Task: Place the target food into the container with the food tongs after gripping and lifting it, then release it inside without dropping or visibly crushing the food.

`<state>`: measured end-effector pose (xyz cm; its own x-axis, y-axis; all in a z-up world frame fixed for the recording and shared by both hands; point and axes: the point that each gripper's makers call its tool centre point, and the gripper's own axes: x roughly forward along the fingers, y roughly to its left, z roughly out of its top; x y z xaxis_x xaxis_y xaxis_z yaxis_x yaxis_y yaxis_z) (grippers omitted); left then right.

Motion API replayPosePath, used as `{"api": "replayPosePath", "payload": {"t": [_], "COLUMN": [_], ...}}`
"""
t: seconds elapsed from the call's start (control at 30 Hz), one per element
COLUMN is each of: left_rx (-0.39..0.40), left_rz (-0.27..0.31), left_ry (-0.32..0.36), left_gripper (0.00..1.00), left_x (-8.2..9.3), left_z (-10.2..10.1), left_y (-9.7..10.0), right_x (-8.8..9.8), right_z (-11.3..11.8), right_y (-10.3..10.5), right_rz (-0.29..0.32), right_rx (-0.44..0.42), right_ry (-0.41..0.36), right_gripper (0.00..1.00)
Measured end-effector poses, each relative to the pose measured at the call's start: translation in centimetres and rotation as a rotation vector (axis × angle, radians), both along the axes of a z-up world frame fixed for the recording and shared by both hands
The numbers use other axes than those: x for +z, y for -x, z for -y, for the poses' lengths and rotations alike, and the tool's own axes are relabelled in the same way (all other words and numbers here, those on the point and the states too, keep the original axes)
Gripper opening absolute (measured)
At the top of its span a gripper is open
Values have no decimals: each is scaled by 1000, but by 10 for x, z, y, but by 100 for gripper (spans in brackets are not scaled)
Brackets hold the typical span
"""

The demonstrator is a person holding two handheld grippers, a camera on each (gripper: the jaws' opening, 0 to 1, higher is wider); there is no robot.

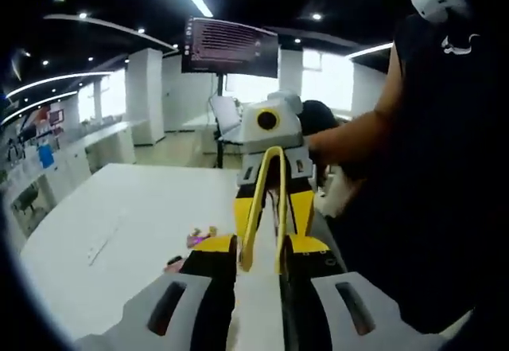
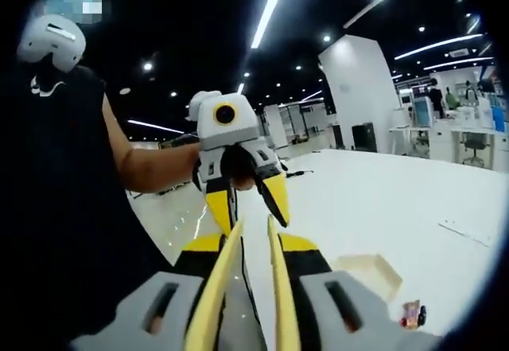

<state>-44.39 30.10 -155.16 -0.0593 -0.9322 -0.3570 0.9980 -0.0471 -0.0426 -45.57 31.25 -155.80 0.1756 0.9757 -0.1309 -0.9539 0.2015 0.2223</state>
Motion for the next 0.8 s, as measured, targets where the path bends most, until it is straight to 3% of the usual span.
{"api": "replayPosePath", "payload": {"t": [0.17, 0.27, 0.53, 0.6, 0.67, 0.8], "left_rx": [30, 19, -10, 9, -9, -4], "left_rz": [-10, -28, -36, -39, 4, -22], "left_ry": [3, 39, 51, 26, 17, 52], "left_gripper": [30, 21, 28, 30, 23, 23], "left_x": [-3, 1, -1, -7, -9, -3], "left_z": [-1, 1, -2, 0, 1, 0], "left_y": [-9, -4, 3, 0, 3, 2], "right_x": [-3, -1, -4, -8, -12, -9], "right_z": [-1, 3, -2, -1, 2, 3], "right_y": [-3, -9, 2, 2, -3, -3], "right_rz": [-25, -47, -50, -57, -51, -65], "right_rx": [11, -14, 28, 23, 3, 7], "right_ry": [11, -15, -11, 12, 31, -4], "right_gripper": [24, 25, 27, 27, 28, 28]}}
